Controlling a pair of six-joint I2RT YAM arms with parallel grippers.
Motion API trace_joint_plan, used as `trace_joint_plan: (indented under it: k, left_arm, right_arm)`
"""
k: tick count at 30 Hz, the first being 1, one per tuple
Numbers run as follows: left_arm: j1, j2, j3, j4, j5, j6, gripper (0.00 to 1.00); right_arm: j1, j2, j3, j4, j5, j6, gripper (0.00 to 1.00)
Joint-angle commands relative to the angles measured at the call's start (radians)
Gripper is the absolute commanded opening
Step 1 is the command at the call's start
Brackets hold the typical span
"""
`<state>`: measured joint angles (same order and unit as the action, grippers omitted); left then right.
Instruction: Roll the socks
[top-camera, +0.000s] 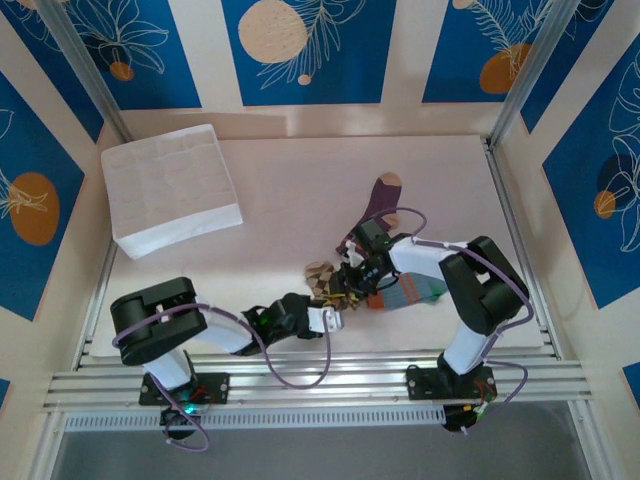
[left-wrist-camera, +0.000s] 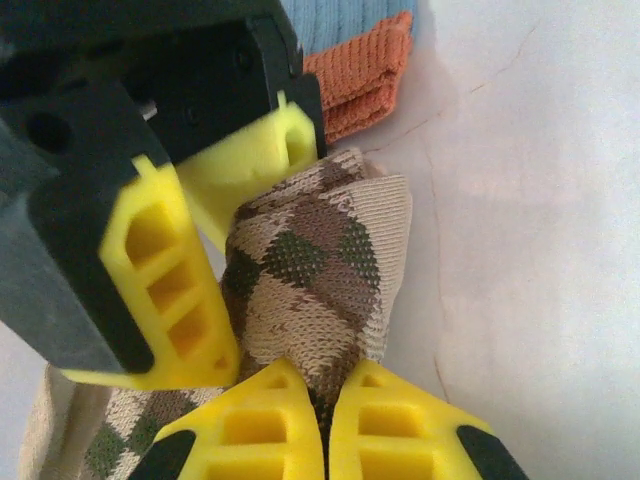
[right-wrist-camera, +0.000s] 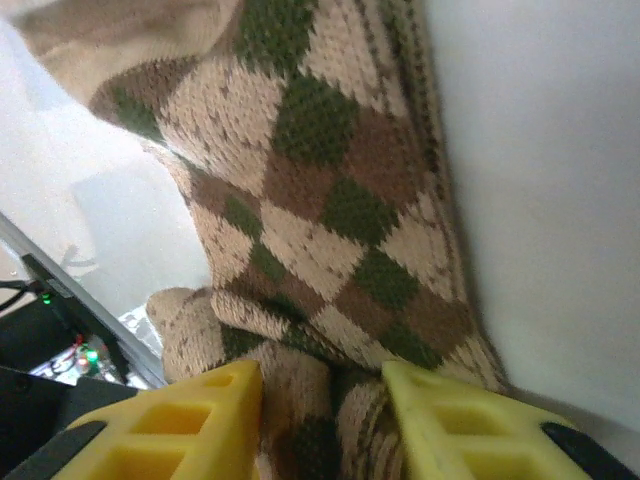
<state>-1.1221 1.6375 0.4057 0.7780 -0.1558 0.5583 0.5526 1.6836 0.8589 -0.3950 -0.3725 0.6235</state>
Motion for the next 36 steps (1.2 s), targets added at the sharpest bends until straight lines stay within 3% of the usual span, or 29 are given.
trace_joint_plan:
  k: [1, 6, 10, 15, 22, 30, 36]
  left_arm:
    - [0.016, 0.002, -0.035, -0.070, 0.081, -0.016, 0.00]
    - [0.040, 0.004, -0.060, -0.018, 0.180, -0.036, 0.00]
    - [0.056, 0.015, -0.065, 0.014, 0.238, -0.054, 0.00]
    - [0.064, 0.011, -0.065, -0.005, 0.281, -0.069, 0.00]
    - [0.068, -0.049, -0.072, -0.114, 0.328, -0.102, 0.00]
    - [0.090, -0.091, -0.017, -0.296, 0.346, -0.265, 0.00]
    - [0.177, -0.077, 0.043, -0.431, 0.522, -0.363, 0.00]
  right_arm:
    - [-0.023, -0.067, 0.006, -0.122, 0.056, -0.025, 0.39]
    - [-0.030, -0.078, 0.060, -0.120, 0.043, -0.055, 0.29]
    - [0.002, 0.013, 0.104, -0.071, 0.009, -0.058, 0.19]
    - [0.028, 0.153, 0.158, -0.039, 0.010, -0.060, 0.13]
    - [-0.054, 0.244, 0.179, -0.051, 0.059, -0.066, 0.10]
    - [-0.098, 0.261, 0.149, -0.024, 0.078, -0.070, 0.10]
    - [-0.114, 0.247, 0.114, 0.034, 0.057, -0.058, 0.10]
